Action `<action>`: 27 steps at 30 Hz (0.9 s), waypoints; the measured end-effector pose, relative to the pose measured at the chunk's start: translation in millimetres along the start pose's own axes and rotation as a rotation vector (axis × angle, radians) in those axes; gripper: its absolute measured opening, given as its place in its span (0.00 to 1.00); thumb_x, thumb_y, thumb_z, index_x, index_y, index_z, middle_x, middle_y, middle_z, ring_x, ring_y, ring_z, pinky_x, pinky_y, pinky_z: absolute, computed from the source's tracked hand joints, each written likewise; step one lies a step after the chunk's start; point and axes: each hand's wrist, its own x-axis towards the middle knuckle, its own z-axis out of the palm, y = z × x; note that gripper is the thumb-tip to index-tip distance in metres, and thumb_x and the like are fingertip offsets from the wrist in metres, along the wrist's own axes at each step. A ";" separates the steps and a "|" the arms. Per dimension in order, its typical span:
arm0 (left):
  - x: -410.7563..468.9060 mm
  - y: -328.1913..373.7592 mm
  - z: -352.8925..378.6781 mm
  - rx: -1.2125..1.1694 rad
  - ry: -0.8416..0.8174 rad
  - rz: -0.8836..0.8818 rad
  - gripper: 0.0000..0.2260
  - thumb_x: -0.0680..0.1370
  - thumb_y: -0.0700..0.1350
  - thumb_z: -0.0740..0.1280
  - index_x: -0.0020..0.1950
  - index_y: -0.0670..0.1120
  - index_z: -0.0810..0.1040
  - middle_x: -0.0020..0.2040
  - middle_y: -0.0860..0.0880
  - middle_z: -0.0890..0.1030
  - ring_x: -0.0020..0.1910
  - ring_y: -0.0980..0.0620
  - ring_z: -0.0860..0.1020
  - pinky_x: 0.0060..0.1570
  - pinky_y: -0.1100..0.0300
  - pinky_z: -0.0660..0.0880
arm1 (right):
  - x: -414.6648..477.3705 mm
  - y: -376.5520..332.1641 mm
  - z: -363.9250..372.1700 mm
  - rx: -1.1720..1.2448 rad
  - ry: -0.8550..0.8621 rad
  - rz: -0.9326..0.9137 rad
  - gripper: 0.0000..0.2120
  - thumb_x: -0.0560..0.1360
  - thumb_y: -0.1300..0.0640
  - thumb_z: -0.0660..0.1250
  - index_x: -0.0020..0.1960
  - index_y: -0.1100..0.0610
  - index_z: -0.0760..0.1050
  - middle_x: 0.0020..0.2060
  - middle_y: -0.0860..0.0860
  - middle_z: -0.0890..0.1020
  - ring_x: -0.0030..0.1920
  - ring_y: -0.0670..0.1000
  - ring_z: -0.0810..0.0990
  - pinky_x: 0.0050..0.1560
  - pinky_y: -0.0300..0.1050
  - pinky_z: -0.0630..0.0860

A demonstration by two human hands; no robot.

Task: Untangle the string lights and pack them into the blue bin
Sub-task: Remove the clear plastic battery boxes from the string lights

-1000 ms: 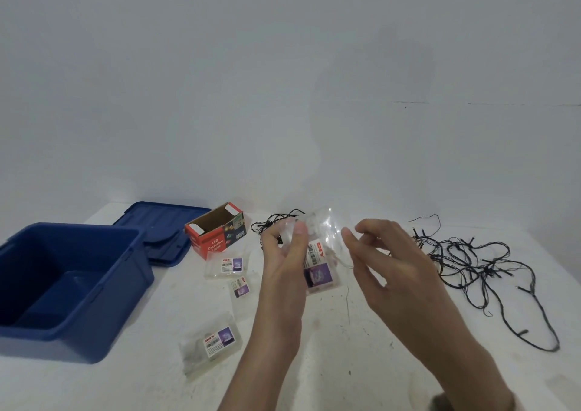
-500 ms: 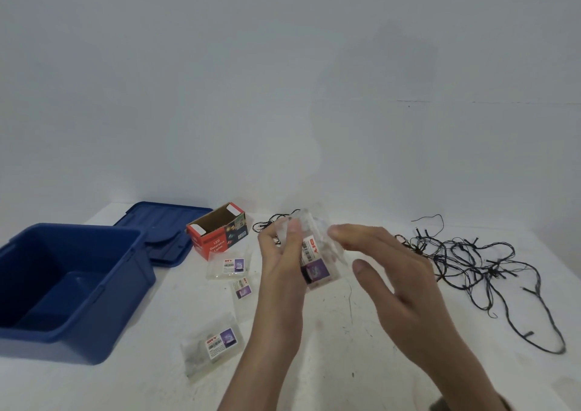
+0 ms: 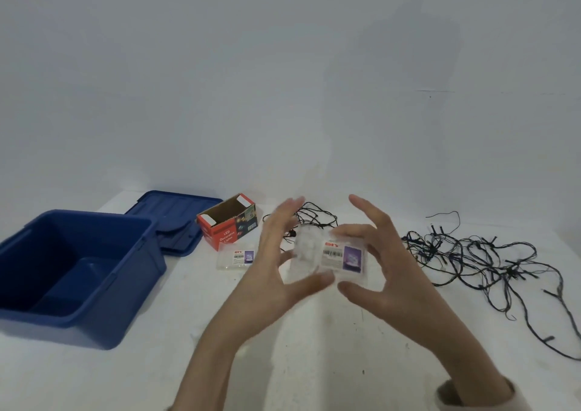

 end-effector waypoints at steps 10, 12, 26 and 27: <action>-5.2 -32.3 -34.6 0.655 -0.015 0.036 0.27 0.70 0.49 0.73 0.64 0.59 0.65 0.57 0.65 0.65 0.59 0.70 0.59 0.57 0.76 0.60 | 28.9 29.8 32.2 -0.016 -0.182 0.088 0.44 0.66 0.66 0.74 0.68 0.34 0.58 0.52 0.43 0.76 0.60 0.41 0.75 0.61 0.30 0.67; -7.9 -41.2 -40.0 0.749 -0.031 0.025 0.27 0.70 0.51 0.72 0.66 0.57 0.65 0.58 0.62 0.64 0.59 0.66 0.58 0.60 0.71 0.63 | 36.3 33.9 46.7 -0.026 -0.226 0.085 0.44 0.66 0.66 0.74 0.69 0.35 0.57 0.53 0.46 0.76 0.60 0.44 0.75 0.63 0.33 0.67; -25.3 -149.0 -98.0 0.809 0.292 -0.636 0.26 0.73 0.45 0.65 0.71 0.49 0.65 0.67 0.48 0.69 0.66 0.48 0.65 0.63 0.54 0.63 | 34.2 57.5 97.0 -0.212 -0.412 0.186 0.34 0.73 0.54 0.69 0.72 0.39 0.55 0.68 0.39 0.65 0.68 0.40 0.58 0.64 0.36 0.57; -26.0 -150.6 -97.9 0.790 0.289 -0.648 0.26 0.73 0.44 0.64 0.71 0.48 0.65 0.67 0.48 0.69 0.66 0.48 0.64 0.63 0.54 0.63 | 33.9 58.5 97.9 -0.219 -0.411 0.185 0.33 0.73 0.54 0.68 0.72 0.39 0.56 0.68 0.39 0.65 0.68 0.40 0.59 0.63 0.36 0.58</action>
